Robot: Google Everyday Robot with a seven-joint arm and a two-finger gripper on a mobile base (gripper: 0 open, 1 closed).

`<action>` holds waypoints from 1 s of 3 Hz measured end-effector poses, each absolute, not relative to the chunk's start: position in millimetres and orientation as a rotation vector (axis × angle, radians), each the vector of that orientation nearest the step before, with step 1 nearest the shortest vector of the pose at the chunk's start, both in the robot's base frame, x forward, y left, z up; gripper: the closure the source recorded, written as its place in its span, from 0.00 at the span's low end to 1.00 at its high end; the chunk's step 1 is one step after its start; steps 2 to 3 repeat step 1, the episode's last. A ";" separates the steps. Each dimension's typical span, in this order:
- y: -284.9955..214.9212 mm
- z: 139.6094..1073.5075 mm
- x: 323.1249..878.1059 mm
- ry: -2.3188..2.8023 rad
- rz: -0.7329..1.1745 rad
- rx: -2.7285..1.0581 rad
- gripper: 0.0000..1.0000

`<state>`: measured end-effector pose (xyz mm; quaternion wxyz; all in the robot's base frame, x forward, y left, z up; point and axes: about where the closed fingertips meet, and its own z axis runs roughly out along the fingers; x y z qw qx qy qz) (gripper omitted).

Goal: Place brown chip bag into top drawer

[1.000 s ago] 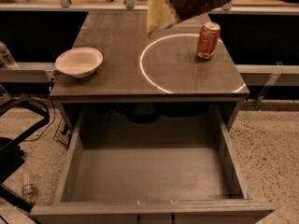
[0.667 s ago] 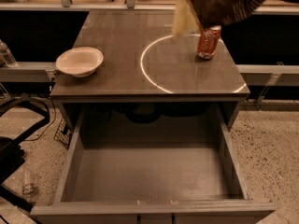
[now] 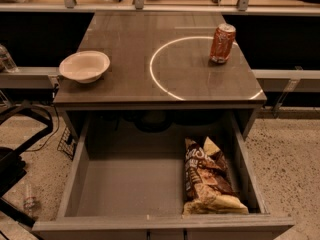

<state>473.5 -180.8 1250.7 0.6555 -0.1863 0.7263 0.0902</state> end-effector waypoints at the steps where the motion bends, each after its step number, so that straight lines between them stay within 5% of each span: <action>1: -180.8 1250.7 473.5 1.646 0.204 -0.422 0.00; 3: -180.8 1250.7 473.5 1.646 0.204 -0.422 0.00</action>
Offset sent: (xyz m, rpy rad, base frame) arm 0.0000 0.0000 0.0000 0.0000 0.0000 0.0000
